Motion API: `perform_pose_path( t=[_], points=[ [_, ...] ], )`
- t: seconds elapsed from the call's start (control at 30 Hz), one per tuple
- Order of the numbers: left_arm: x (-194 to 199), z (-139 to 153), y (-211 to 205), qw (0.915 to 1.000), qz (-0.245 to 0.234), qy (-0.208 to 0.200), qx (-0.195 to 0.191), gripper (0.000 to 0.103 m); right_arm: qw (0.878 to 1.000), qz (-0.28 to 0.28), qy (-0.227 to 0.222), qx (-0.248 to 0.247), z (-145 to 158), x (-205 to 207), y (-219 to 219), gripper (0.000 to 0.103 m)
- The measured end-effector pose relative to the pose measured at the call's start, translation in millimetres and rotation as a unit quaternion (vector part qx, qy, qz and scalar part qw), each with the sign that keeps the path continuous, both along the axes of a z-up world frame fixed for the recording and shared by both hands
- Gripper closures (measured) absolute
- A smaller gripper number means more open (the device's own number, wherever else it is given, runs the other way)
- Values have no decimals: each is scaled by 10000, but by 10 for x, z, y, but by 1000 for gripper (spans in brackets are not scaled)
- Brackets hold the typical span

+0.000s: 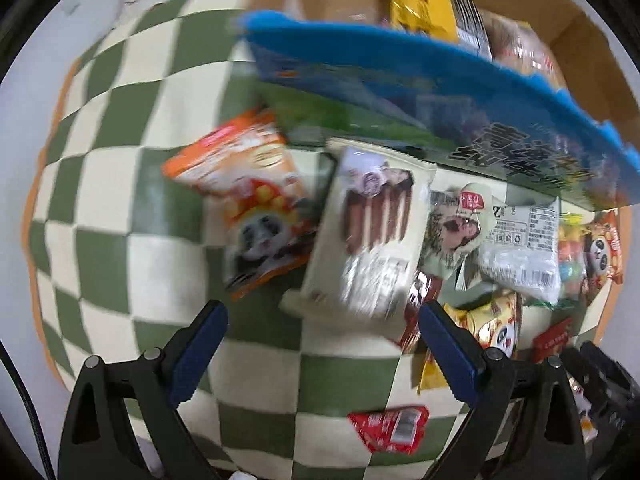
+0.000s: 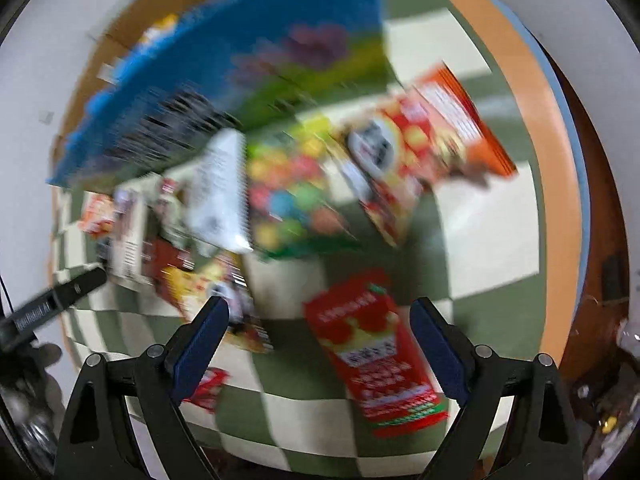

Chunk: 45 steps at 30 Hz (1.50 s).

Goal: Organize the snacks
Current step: 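Grasp the white Franzzi cookie pack with left tool while right tool grasps the red spicy packet, then carry both packets into the box and open both tools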

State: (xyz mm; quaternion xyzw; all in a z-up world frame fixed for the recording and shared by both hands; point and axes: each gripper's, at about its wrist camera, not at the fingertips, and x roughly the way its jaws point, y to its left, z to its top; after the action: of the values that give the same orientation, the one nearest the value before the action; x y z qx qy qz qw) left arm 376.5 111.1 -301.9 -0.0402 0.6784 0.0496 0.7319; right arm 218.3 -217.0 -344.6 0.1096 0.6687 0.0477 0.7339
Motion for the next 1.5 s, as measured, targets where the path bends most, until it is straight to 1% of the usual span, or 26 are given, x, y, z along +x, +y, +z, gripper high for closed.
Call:
perform_pose_path(
  t=[0.07,0.17,0.23,0.27,0.3,0.4,0.47,0.53,0.6,0.63,0.67,0.7,0.77,0.87,0.93,0.97,1.0,1.07,1.17,1.2,1.23,1.3,1.33,1.37,1.4,1.5],
  points=[
    [134,-90,-104,9997,-235,44,-7,5,9998,-92,189,10,-89,-40,-95,9],
    [296,-232,-222,9986,-494,166,-47,6,9993,-69,325,-191,-163,-109,-184,9],
    [346,-290,-271,9982,-561,189,-126,25,9981,16,496,-371,-233,-172,-207,9],
    [360,-306,-299,9979,-608,191,-109,39,9977,23,549,-388,-264,-209,-219,9],
    [358,-312,-330,9975,-679,164,-77,46,9975,66,582,-404,-297,-228,-213,9],
    [295,-293,-296,9976,-621,87,-281,46,9958,263,633,-600,-410,-243,-146,9],
    [198,-279,-234,9981,-530,77,-300,46,9948,366,499,-806,-462,-231,-89,9],
    [41,-252,-172,9984,-487,87,-267,46,9919,614,325,-1068,-492,-221,16,13],
    [-165,-201,-104,9990,-388,60,-206,46,9905,702,276,-1153,-501,-233,90,32],
    [-289,-184,-67,9992,-332,82,-191,46,9906,708,260,-1136,-491,-255,119,38],
    [-428,-177,-21,9995,-255,119,-169,46,9912,671,261,-1108,-473,-281,133,43],
    [-532,-180,17,9996,-166,147,-188,46,9919,613,277,-1080,-452,-306,153,44],
    [-760,-246,105,9992,18,289,-279,46,9953,372,405,-793,-437,-351,120,45],
    [-906,-463,166,9981,92,525,-319,45,9976,20,633,-277,-476,-451,59,46],
    [-926,-681,175,9962,111,796,-343,45,9973,-108,731,-28,-505,-481,34,42],
    [-932,-728,177,9960,142,806,-351,45,9967,-158,791,61,-526,-483,16,37],
    [-934,-755,170,9962,157,777,-360,44,9963,-172,829,136,-552,-509,-3,29],
    [-926,-785,189,9963,146,763,-361,43,9953,-194,896,306,-617,-542,-4,23],
    [-917,-792,168,9965,142,719,-390,42,9956,51,936,21,-619,-545,83,23],
    [-929,-789,162,9967,165,683,-408,43,9948,193,986,-178,-640,-575,136,23],
    [-1015,-824,286,9969,214,625,-429,44,9941,275,1008,-302,-655,-595,206,22],
    [-1051,-797,290,9974,284,536,-378,46,9923,432,982,-623,-691,-674,307,23],
    [-1115,-744,340,9978,314,507,-299,47,9920,472,893,-763,-697,-712,337,29],
    [-1123,-699,332,9981,327,474,-216,47,9911,486,828,-917,-698,-743,356,44],
    [-1147,-637,317,9984,314,402,-227,47,9910,442,764,-1003,-688,-774,354,50],
    [-1167,-421,249,9988,273,232,-319,47,9945,225,650,-786,-612,-822,261,54]
  ],
)
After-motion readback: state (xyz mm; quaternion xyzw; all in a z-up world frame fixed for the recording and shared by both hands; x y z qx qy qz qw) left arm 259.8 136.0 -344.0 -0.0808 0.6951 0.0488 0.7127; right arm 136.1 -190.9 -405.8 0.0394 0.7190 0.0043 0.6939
